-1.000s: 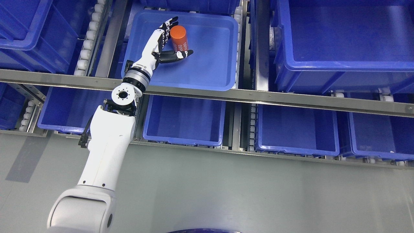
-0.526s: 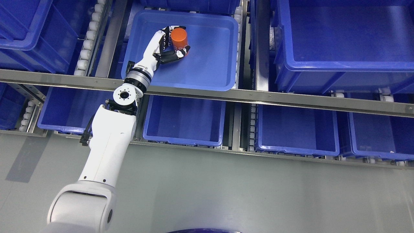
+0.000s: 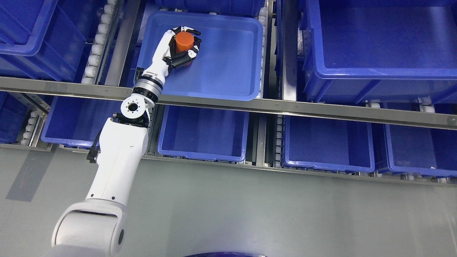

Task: Grab orange capacitor from left shelf to right desk
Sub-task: 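Close the left hand fingers around the orange capacitor, then lift the capacitor with the left hand up out of the bin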

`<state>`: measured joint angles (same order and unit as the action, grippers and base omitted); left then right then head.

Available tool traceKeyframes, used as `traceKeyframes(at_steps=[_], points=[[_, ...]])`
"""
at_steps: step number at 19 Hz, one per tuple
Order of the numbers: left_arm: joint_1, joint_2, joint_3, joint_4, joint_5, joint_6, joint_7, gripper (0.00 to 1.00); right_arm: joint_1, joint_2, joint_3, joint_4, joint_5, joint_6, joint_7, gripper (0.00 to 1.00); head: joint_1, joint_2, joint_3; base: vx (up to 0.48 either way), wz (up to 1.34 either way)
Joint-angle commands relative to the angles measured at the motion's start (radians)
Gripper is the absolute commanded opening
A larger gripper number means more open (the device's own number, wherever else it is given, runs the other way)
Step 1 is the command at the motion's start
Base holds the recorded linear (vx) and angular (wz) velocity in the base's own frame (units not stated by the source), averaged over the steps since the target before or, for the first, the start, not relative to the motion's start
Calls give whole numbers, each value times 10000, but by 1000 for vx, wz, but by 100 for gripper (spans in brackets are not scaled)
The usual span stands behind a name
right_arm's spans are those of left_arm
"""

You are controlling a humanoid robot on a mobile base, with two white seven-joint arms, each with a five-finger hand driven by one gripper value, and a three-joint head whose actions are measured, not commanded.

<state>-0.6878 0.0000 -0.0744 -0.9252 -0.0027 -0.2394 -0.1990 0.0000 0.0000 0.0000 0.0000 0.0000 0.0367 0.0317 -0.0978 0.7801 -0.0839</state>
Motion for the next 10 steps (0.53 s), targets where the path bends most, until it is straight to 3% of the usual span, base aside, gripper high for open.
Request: traceKeyframes(at_steps=[1, 6, 10], points=[[6, 175, 254, -1527, 930, -60, -4, 0, 138, -174, -107, -337, 0, 1, 5, 100, 0, 0, 0, 0, 0], [740, 175, 269, -4426, 1668, -91, -4, 1, 138, -174, -107, -337, 0, 1, 5, 100, 0, 0, 0, 0, 0], [1982, 175, 269, -5809, 1898, -122, -4, 2, 138, -174, -107, -337, 0, 1, 5, 100, 0, 0, 0, 0, 0]])
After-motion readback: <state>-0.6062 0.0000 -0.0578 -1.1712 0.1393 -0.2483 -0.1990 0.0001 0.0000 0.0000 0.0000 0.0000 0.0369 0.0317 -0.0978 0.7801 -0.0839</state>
